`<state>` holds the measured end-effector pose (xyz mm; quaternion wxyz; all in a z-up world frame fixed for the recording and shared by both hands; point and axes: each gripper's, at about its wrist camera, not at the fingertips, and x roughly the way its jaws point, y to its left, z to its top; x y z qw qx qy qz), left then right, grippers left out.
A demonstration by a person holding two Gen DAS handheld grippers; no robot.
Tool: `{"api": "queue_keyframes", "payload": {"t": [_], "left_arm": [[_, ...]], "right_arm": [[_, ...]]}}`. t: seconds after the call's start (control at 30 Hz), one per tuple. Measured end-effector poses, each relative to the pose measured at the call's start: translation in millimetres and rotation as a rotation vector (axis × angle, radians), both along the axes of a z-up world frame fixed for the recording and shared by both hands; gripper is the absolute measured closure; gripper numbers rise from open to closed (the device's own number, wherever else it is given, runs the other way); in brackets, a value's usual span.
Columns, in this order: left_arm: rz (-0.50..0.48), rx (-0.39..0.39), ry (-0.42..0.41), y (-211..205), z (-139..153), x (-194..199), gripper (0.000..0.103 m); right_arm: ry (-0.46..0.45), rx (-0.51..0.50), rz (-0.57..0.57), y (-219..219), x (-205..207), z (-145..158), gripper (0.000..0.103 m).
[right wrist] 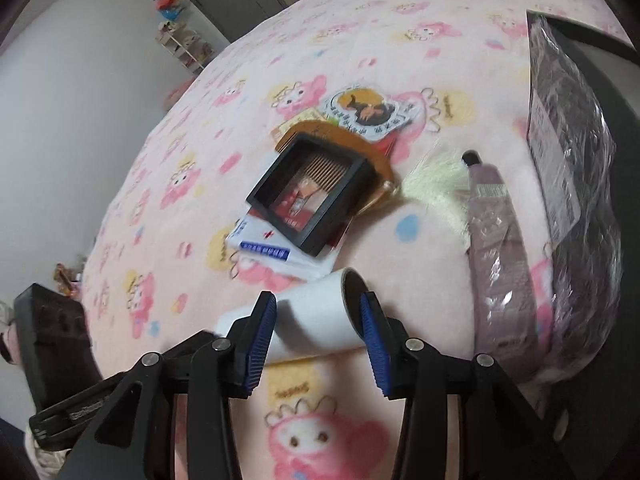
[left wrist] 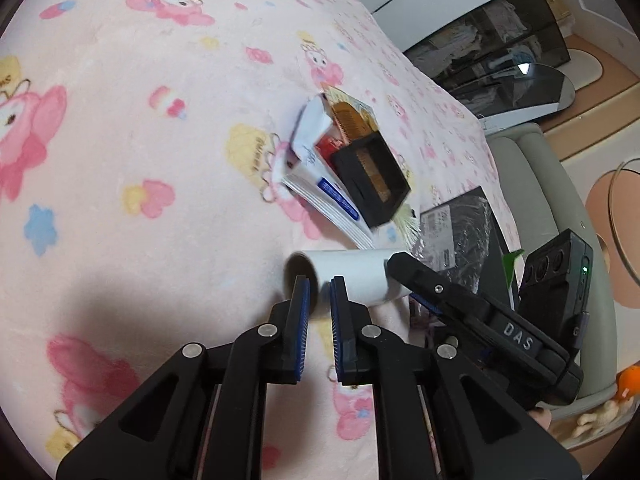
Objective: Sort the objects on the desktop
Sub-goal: 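Close both grippers on the white roll, then lift the white roll and carry it over the DAPHNE box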
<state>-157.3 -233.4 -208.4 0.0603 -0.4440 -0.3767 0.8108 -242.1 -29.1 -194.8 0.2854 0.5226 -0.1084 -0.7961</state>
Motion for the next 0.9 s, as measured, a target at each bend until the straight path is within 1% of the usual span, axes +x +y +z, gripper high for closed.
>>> {"api": "queue_keyframes", "payload": {"t": [0.07,0.13,0.17,0.27,0.4,0.47,0.53,0.6,0.7,0.77,0.8,0.9], "left_arm": [[-0.007,-0.03,0.005,6,4,3,0.092],[-0.028,-0.042,0.008,15,9,9,0.089],[-0.036,-0.035,0.01,18,10,13,0.088],[-0.069,0.002,0.016,29,13,26,0.087],[-0.135,0.033,-0.001,56,12,45,0.087],[-0.174,0.03,-0.014,72,8,55,0.083],[-0.188,0.041,-0.029,81,4,60,0.082],[-0.178,0.053,-0.03,84,1,61,0.081],[-0.164,0.073,-0.006,85,-2,55,0.081],[-0.168,0.089,-0.014,87,-4,50,0.077],[-0.169,0.088,-0.02,89,-4,48,0.076],[-0.192,0.037,-0.005,95,9,53,0.075]], "right_arm": [[0.031,-0.002,0.018,2,11,6,0.064],[0.034,0.01,0.027,6,22,11,0.064],[0.031,0.012,0.029,9,27,12,0.064],[0.026,0.03,0.034,24,50,20,0.064],[0.023,0.103,0.048,50,81,23,0.063],[0.003,0.135,0.058,64,98,19,0.063],[-0.039,0.126,0.052,77,108,13,0.063],[-0.077,0.113,0.034,90,118,6,0.063],[-0.072,0.087,-0.004,101,120,6,0.063],[-0.08,0.056,-0.033,104,115,7,0.063],[-0.087,0.039,-0.05,105,111,8,0.063],[-0.064,0.052,-0.04,102,112,20,0.063]]}}
